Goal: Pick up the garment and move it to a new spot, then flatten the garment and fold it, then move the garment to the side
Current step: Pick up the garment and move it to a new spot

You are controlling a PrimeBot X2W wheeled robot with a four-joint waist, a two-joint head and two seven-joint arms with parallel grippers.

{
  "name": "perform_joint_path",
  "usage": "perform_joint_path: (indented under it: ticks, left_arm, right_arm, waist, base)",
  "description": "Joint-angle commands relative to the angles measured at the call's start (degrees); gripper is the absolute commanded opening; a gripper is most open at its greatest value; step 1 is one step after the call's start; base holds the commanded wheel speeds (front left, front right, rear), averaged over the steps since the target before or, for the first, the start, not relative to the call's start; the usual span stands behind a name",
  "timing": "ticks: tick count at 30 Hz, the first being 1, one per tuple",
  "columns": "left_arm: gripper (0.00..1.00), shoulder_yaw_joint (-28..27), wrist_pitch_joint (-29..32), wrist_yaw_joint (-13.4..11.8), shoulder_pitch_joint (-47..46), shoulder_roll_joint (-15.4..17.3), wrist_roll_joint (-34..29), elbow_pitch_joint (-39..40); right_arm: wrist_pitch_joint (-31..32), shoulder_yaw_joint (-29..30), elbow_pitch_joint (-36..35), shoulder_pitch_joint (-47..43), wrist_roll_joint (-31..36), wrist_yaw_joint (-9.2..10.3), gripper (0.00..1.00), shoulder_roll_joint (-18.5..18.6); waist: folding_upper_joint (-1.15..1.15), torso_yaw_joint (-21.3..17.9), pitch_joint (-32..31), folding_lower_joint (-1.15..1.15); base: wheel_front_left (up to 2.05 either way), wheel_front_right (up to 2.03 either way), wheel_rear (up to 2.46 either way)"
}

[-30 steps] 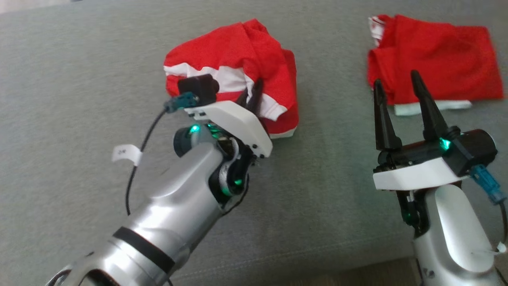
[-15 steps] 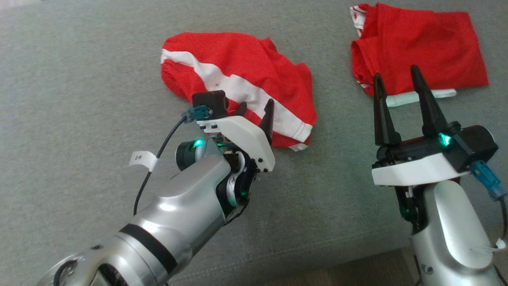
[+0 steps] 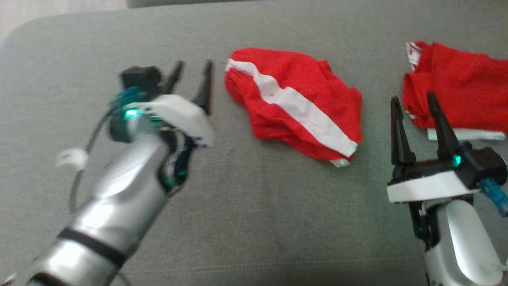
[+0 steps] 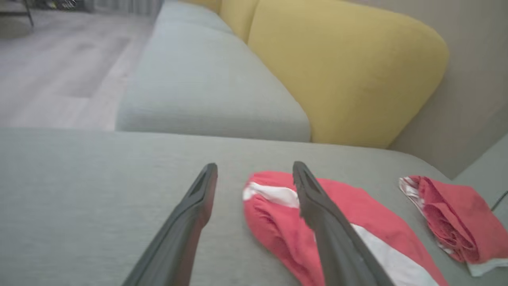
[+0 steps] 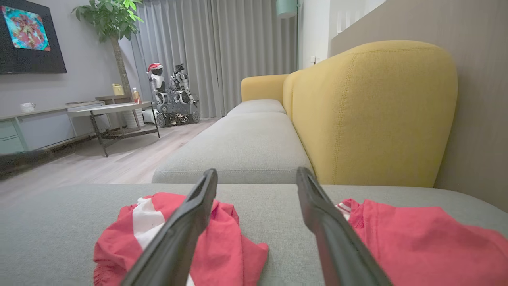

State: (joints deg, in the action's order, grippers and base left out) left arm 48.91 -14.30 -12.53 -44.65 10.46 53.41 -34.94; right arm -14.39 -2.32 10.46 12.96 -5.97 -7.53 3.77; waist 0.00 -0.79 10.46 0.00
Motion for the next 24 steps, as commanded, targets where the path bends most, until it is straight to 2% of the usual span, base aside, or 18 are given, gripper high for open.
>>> perform_joint_path:
  ticks: [1, 4, 7, 13, 15, 16, 21, 24]
  left_arm:
    - [1.0, -3.1, -0.7, 0.2, 0.0, 2.1, -1.9, 2.7]
    - [1.0, -9.7, -0.7, 0.1, 6.0, 5.2, -8.9, 9.3]
    - [1.0, -16.7, -0.7, 1.1, 14.1, 5.6, -13.5, 15.6]
    - [1.0, -29.7, -0.7, 6.3, 28.6, 1.6, -23.4, 25.4]
    - [1.0, -33.9, -0.7, 8.1, 32.0, -1.1, -26.4, 28.2]
    - [1.0, -37.6, -0.7, 10.0, 34.6, -3.7, -29.1, 30.2]
    - [1.0, -42.9, -0.7, 14.3, 37.7, -6.9, -33.5, 31.1]
    - [1.0, -43.8, -0.7, 15.5, 38.0, -7.3, -34.4, 30.8]
  right_arm:
    - [-0.6, -0.7, -1.6, 0.5, 0.5, 0.04, 1.0, 0.4]
    - [-0.6, 0.0, -1.3, -1.2, 0.6, 0.04, 1.0, 0.4]
    - [-0.6, -0.3, -1.3, -2.9, 0.1, 0.04, 1.0, 0.5]
    - [-0.6, 0.5, -1.1, -5.8, -0.7, 0.04, 1.0, 0.4]
    - [-0.6, 0.7, -1.0, -6.4, -0.8, 0.04, 1.0, 0.3]
    - [-0.6, 0.7, -0.9, -6.8, -0.8, 0.04, 1.0, 0.3]
    - [-0.6, 0.2, -0.4, -7.2, -0.8, 0.04, 1.0, 0.2]
    - [-0.6, 0.0, -0.3, -7.1, -0.8, 0.04, 1.0, 0.2]
  waist:
    - [0.0, 2.3, -2.2, 0.0]
    - [0.0, 3.7, -3.5, 0.0]
    - [0.0, 4.6, -4.5, 0.0]
    - [0.0, 5.2, -5.9, 0.0]
    - [0.0, 5.2, -6.1, 0.0]
    - [0.0, 5.3, -6.2, 0.0]
    - [0.0, 5.1, -6.5, 0.0]
    - [0.0, 4.9, -6.6, 0.0]
  base:
    - [0.0, 0.0, 0.0]
    - [0.0, 0.0, 0.0]
    - [0.0, 0.0, 0.0]
    - [0.0, 0.0, 0.0]
    - [0.0, 0.0, 0.0]
    - [0.0, 0.0, 0.0]
    - [0.0, 0.0, 0.0]
    - [0.0, 0.0, 0.0]
